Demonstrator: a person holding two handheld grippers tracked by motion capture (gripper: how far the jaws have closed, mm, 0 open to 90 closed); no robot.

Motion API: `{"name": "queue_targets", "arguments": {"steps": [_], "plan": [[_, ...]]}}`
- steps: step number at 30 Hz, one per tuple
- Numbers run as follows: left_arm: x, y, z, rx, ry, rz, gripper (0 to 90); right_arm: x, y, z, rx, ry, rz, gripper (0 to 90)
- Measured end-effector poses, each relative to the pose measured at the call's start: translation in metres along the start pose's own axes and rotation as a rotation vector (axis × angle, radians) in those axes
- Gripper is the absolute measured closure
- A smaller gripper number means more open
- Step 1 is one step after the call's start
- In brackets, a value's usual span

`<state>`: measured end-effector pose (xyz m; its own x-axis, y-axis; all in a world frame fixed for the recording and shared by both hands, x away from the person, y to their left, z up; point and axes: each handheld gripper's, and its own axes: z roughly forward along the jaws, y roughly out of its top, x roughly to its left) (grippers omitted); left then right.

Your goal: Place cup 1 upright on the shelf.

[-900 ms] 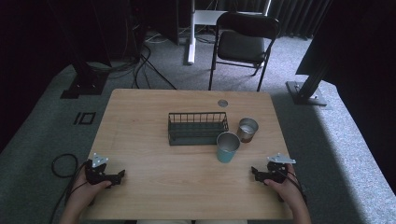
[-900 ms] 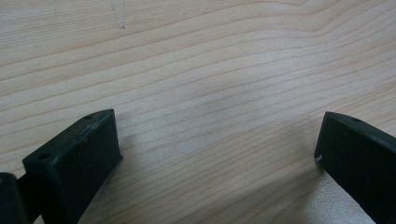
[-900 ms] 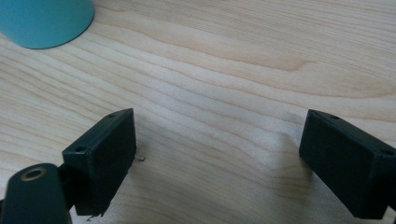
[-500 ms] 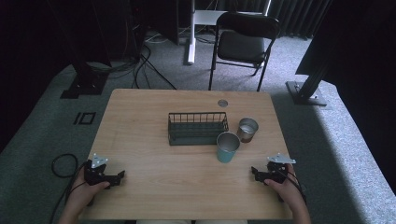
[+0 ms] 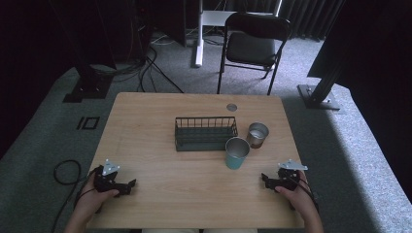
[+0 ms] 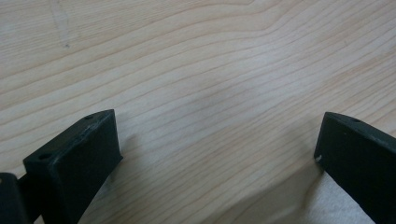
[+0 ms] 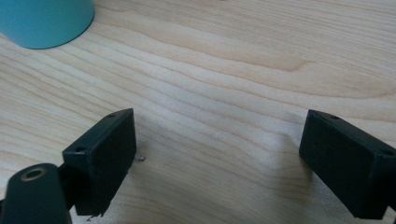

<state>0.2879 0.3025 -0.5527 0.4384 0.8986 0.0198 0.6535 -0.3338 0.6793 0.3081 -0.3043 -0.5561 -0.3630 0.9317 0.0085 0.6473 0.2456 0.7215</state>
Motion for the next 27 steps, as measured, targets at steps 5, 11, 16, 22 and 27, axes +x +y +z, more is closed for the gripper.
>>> {"name": "queue_targets", "arguments": {"steps": [5,11,16,22,27], "plan": [[-0.006,0.004,0.002,-0.005,-0.015,0.024,0.8,0.000,0.000,0.000,0.000,0.000,0.000,10.7],[-0.015,0.015,0.001,-0.025,-0.024,0.051,0.8,0.000,0.000,0.000,0.000,0.000,0.000,10.7],[-0.028,0.031,-0.001,-0.049,-0.053,0.088,0.8,0.000,0.000,0.000,0.000,0.000,-0.001,10.7],[-0.044,0.048,0.002,-0.073,-0.084,0.131,0.7,0.000,0.000,0.000,0.000,0.000,-0.001,10.7],[-0.062,0.060,0.008,-0.088,-0.120,0.173,0.8,0.000,0.000,0.000,0.000,0.000,0.000,10.6]]}}
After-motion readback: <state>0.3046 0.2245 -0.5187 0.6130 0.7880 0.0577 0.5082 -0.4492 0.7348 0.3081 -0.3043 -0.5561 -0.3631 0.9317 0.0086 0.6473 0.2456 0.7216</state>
